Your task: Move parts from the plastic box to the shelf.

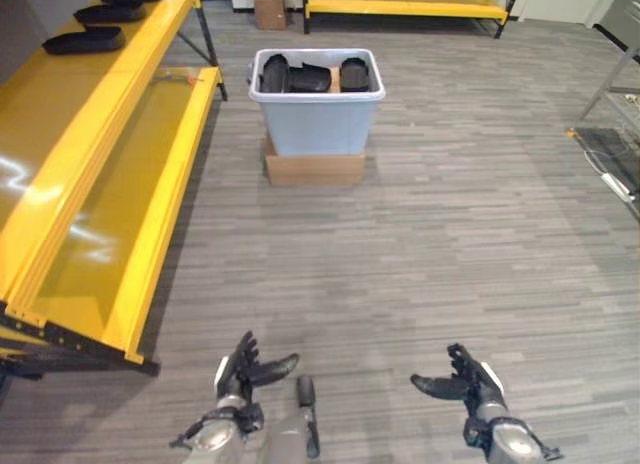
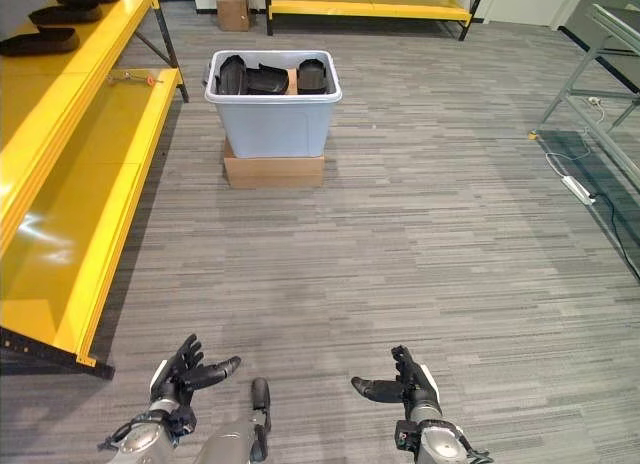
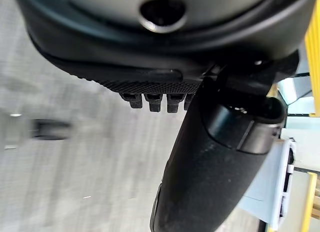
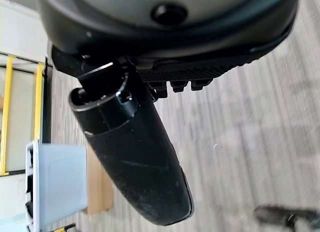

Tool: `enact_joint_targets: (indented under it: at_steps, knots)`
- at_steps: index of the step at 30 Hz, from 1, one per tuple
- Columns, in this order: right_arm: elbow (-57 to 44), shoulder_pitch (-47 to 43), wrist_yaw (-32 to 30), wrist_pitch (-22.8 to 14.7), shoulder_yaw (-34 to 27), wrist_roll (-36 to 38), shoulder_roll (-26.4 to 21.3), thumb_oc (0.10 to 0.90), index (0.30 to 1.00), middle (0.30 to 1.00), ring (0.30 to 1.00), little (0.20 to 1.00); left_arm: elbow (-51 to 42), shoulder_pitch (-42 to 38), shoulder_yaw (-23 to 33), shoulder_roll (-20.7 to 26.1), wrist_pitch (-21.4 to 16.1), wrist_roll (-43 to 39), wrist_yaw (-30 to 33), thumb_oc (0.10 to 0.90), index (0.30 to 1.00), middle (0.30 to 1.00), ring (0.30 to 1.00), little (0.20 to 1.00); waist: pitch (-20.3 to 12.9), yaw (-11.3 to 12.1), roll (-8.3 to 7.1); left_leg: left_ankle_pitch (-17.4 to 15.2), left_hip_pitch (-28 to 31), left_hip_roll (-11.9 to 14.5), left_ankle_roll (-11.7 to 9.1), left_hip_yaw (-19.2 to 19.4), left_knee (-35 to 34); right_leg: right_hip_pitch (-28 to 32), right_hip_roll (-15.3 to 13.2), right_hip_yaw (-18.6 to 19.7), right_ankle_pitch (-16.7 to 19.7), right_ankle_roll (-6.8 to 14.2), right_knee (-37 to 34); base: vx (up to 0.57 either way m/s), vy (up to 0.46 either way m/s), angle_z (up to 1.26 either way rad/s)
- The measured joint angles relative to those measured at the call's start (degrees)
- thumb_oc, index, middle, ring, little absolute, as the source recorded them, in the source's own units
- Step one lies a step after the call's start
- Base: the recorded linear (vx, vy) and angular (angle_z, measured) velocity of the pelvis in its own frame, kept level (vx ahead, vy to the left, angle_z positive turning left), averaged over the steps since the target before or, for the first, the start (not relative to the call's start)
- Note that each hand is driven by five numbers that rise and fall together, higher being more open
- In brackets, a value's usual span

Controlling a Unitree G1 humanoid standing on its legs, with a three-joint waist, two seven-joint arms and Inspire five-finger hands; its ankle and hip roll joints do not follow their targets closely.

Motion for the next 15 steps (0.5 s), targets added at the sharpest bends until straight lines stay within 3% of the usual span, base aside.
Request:
enact_joint_targets:
  at_steps: [1, 3, 4, 5, 7, 9, 10, 12, 13, 14, 15]
  knots:
    - [-0.8, -0.2, 0.6, 0.0, 0.2, 0.0, 0.6, 0.9, 1.0, 1.0, 1.0, 1.0, -0.3, -0.6, -0.2, 0.5, -0.2, 0.0, 0.1, 0.9, 1.0, 1.0, 1.0, 1.0, -0.1, 0.1, 0.29, -1.1, 1.0, -0.6, 0.5, 0.1, -0.3, -1.5, 0.1, 0.7, -0.1, 0.2, 1.6, 0.26, 0.308, -0.14]
    - [-1.5, -1.3, 1.1, -0.1, 1.6, -0.1, 0.7, 0.9, 1.0, 1.0, 1.0, 1.0, -0.6, -1.5, -0.3, 1.4, -0.5, 0.0, 0.1, 0.9, 1.0, 1.0, 1.0, 1.0, 0.0, 0.7, 0.19, -2.1, 3.6, -1.8, 1.4, 0.8, -2.1, -6.9, -1.0, 0.5, 2.9, 1.2, 12.6, 0.22, 0.236, -0.12]
    - [-1.7, -1.7, 1.2, -0.2, 1.8, -0.1, 1.1, 0.9, 1.0, 1.0, 1.0, 1.0, -0.6, -2.1, -0.5, 2.1, -0.5, 0.0, 0.1, 0.9, 1.0, 1.0, 1.0, 1.0, 0.1, 0.7, 0.46, -1.0, 6.3, -2.8, 1.1, 0.5, -4.4, -13.5, -1.6, 2.1, 4.3, 2.6, 27.8, 0.19, 0.186, 0.24]
    - [-2.1, -1.7, 1.1, -0.2, 1.8, -0.1, 1.2, 0.9, 1.0, 1.0, 1.0, 1.0, -0.8, -2.6, -1.2, 2.6, -0.5, 0.0, 0.1, 0.9, 1.0, 1.0, 1.0, 1.0, 0.0, 0.4, 0.54, -0.5, 7.8, -3.5, 0.9, 0.0, -5.7, -15.7, -1.3, 2.3, 4.1, 2.6, 31.9, 0.23, 0.174, 0.3]
    - [-1.8, -2.0, 1.1, -0.3, 1.7, -0.1, 1.6, 0.9, 1.0, 1.0, 1.0, 1.0, -0.8, -2.6, -1.8, 3.7, -1.1, 0.1, 0.5, 0.9, 1.0, 1.0, 1.0, 1.0, 0.8, -0.8, 1.21, -2.8, 9.7, -4.4, 2.1, -2.8, -5.6, -22.0, 0.3, 2.9, 3.9, 2.5, 40.4, 0.24, 0.121, 0.51]
    - [-1.9, -1.7, 1.2, -0.2, 1.4, -0.4, 1.5, 0.9, 1.0, 1.0, 1.0, 1.0, -1.1, -2.0, -2.1, 3.6, -0.9, 0.1, 1.0, 0.9, 1.0, 1.0, 1.0, 1.0, 1.9, -0.8, 2.55, -5.2, 12.2, -4.5, 3.2, -3.1, -5.9, -26.6, 0.5, 2.1, 2.4, 1.4, 42.4, 0.24, 0.071, 0.21]
    - [-2.1, -1.7, 1.2, -0.4, 1.3, -0.9, 1.3, 0.9, 1.0, 1.0, 1.0, 1.0, -1.0, -0.6, -2.2, 3.4, -0.6, 0.1, 1.1, 0.9, 1.0, 1.0, 1.0, 1.0, 3.0, -1.8, 4.15, -5.7, 14.3, -4.1, 2.1, -3.5, -6.3, -30.5, 1.9, 1.1, 0.3, 0.4, 40.4, 0.3, 0.005, 0.0]
    - [-2.1, -1.5, 1.2, -0.3, 1.0, -1.1, 1.0, 0.9, 1.0, 1.0, 1.0, 1.0, -1.1, 0.5, -2.3, 3.1, -0.2, 0.1, 1.0, 0.9, 1.0, 1.0, 1.0, 1.0, 3.8, -3.3, 5.85, -6.2, 15.9, -3.6, 1.6, -4.7, -7.6, -33.5, 3.6, -0.3, 0.1, -0.1, 29.7, 0.31, -0.034, 0.24]
    - [-1.9, -1.0, 1.1, -0.1, 1.0, -1.0, 0.9, 0.9, 1.0, 1.0, 1.0, 1.0, -0.8, 0.8, -2.1, 3.0, -0.2, 0.1, 0.9, 0.9, 1.0, 1.0, 1.0, 1.0, 4.1, -3.3, 5.89, -7.1, 16.9, -3.8, 0.5, -4.3, -8.6, -35.6, 4.1, -1.1, 1.3, -0.8, 24.4, 0.46, -0.14, 0.14]
    - [-1.2, -0.6, 1.2, 0.2, 1.0, -1.0, 1.0, 0.9, 1.0, 1.0, 1.0, 1.0, 0.5, 1.2, -1.6, 2.4, 0.0, 0.1, 1.0, 0.9, 1.0, 1.0, 1.0, 1.0, 4.1, -3.6, 4.95, -9.8, 18.2, -3.7, -2.9, 0.0, -8.6, -36.6, 3.5, -2.7, 5.4, -0.9, 11.4, 0.43, -0.136, 0.33]
    - [-1.4, 0.3, 1.1, 0.0, 1.0, -1.0, 1.0, 0.9, 1.0, 1.0, 1.0, 1.0, 1.0, 1.2, -1.3, 2.2, 0.2, 0.1, 0.7, 0.9, 1.0, 1.0, 1.0, 1.0, 4.4, -5.3, 4.46, -10.9, 17.9, -4.2, -1.2, 0.2, -6.6, -37.1, 2.6, -3.0, 8.6, 1.2, 5.2, 0.54, -0.166, 0.5]
